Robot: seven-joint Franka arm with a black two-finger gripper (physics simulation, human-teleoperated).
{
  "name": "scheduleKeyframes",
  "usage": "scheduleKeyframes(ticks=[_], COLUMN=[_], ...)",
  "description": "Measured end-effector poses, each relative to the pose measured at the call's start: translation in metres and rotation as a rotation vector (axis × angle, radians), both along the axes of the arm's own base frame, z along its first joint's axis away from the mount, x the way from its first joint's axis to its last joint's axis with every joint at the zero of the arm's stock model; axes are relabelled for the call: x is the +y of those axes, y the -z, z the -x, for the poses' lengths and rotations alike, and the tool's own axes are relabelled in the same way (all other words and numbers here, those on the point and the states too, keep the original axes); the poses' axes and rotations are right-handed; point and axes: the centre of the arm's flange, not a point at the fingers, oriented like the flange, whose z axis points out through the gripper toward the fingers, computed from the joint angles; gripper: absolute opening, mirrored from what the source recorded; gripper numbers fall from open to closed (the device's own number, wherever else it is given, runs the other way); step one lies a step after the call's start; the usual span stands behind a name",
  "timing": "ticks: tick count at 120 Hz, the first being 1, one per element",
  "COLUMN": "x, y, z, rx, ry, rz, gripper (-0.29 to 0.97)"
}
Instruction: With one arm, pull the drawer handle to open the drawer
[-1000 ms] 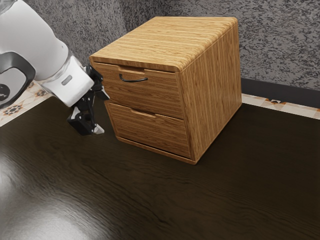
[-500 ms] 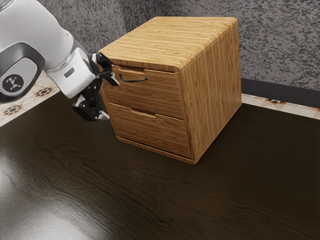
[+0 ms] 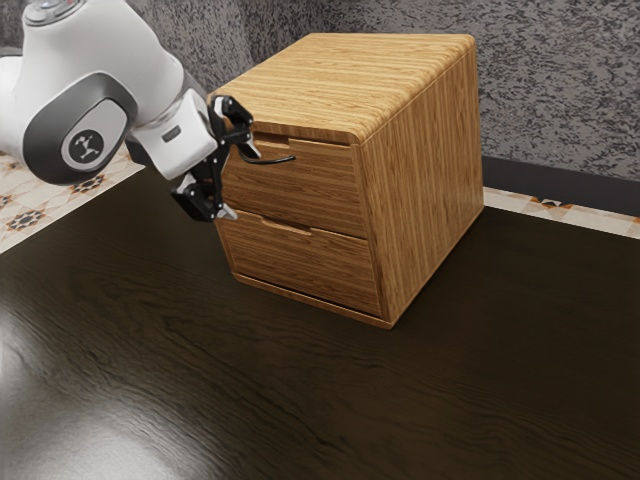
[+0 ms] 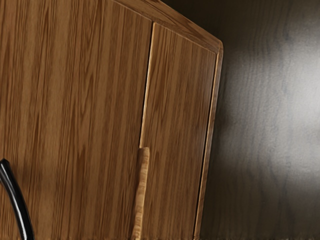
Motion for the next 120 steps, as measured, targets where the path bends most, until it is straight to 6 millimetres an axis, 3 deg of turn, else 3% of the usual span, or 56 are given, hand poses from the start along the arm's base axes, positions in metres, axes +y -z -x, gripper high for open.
scheduleKeyframes(ticks=[53, 80, 120], x=[0.013, 0.008, 0.019], y=[0.02, 0.007, 0.019], z=[-0.009, -0.021, -0.03], rx=[0.038, 0.004, 0.017], ry=[0.0, -0.002, -0.028], rz=[-0.02, -0.038, -0.019], gripper=[0.68, 0.68, 0.69])
